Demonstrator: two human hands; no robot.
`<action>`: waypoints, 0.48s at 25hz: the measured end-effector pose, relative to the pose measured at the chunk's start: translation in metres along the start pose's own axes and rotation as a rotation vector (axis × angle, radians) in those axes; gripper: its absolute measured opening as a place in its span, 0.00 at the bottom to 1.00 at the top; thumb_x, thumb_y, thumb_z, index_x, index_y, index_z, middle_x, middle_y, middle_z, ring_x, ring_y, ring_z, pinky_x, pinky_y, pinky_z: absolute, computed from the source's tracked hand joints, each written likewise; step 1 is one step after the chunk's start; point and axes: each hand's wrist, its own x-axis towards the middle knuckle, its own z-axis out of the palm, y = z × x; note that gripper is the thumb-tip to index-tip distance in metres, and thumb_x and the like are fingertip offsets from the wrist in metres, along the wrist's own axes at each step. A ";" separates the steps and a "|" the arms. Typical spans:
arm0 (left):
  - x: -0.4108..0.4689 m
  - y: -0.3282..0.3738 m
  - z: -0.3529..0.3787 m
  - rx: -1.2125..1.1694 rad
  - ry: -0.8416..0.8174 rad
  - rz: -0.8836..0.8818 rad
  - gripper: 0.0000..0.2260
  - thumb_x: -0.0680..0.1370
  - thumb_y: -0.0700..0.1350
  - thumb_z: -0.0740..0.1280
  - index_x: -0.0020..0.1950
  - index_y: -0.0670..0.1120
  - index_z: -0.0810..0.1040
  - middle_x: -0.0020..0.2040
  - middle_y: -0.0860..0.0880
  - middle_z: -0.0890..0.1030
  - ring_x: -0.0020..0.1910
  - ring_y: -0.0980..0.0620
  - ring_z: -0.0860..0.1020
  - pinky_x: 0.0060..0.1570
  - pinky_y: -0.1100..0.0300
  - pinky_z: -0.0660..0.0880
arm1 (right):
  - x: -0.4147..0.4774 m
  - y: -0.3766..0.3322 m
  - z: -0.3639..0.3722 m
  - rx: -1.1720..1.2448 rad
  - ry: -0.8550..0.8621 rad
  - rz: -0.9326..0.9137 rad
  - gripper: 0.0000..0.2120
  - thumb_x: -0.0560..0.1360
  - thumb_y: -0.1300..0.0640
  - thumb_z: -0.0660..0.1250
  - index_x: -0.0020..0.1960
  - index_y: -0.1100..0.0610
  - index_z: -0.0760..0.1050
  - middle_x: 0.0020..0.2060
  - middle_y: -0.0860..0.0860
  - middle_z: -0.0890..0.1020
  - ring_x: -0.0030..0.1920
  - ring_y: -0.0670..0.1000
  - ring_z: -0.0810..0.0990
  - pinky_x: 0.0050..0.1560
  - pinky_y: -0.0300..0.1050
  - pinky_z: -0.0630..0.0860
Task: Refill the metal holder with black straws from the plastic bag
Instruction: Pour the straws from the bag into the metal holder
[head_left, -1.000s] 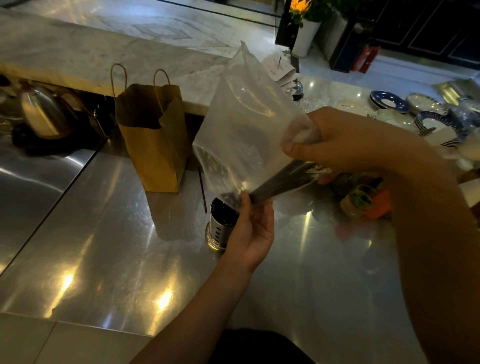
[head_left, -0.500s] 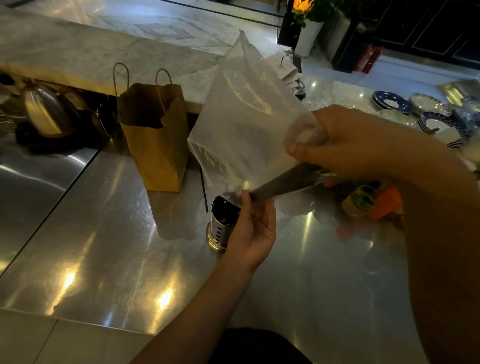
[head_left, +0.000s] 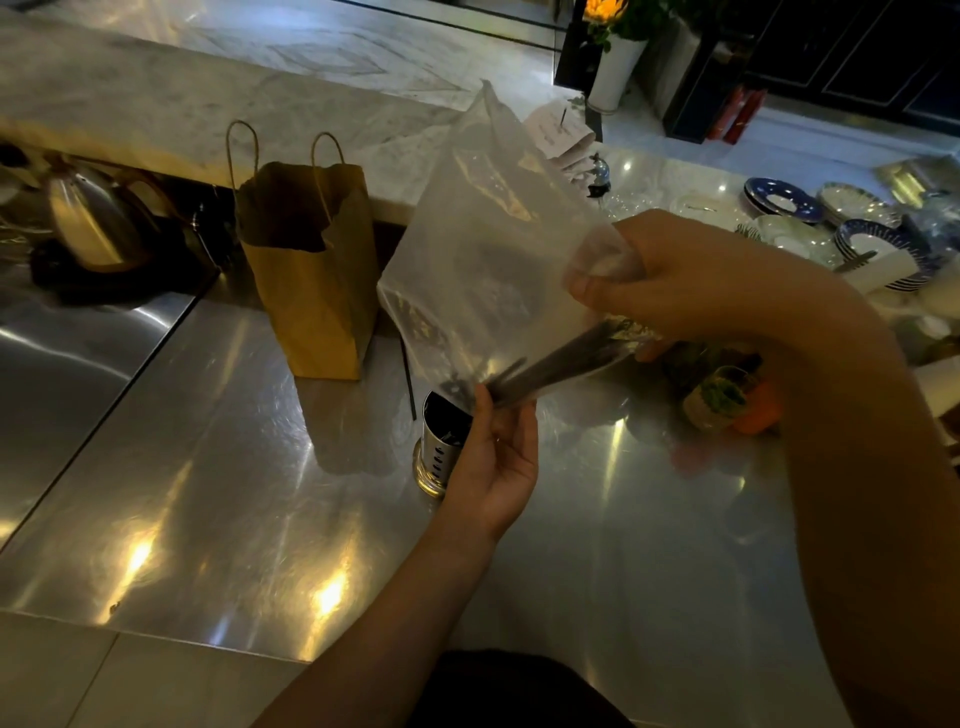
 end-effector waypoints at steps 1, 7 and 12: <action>-0.001 0.001 0.000 -0.008 -0.014 0.003 0.39 0.57 0.37 0.83 0.68 0.42 0.76 0.64 0.44 0.80 0.61 0.47 0.80 0.49 0.54 0.82 | -0.001 0.000 -0.001 -0.004 0.004 -0.006 0.14 0.78 0.47 0.63 0.61 0.50 0.73 0.48 0.48 0.80 0.46 0.49 0.81 0.33 0.39 0.78; -0.004 0.005 -0.009 0.088 -0.014 -0.042 0.33 0.69 0.44 0.76 0.72 0.41 0.71 0.67 0.42 0.77 0.64 0.47 0.78 0.50 0.55 0.82 | -0.001 0.001 -0.004 0.014 0.000 -0.011 0.17 0.78 0.46 0.63 0.63 0.52 0.73 0.51 0.50 0.80 0.47 0.50 0.81 0.32 0.38 0.79; -0.018 0.026 -0.009 0.571 0.212 -0.066 0.20 0.78 0.54 0.66 0.59 0.38 0.77 0.42 0.44 0.84 0.37 0.51 0.84 0.34 0.62 0.82 | -0.001 -0.001 -0.004 0.084 -0.021 -0.036 0.07 0.79 0.50 0.64 0.55 0.48 0.75 0.44 0.47 0.82 0.45 0.49 0.82 0.33 0.40 0.80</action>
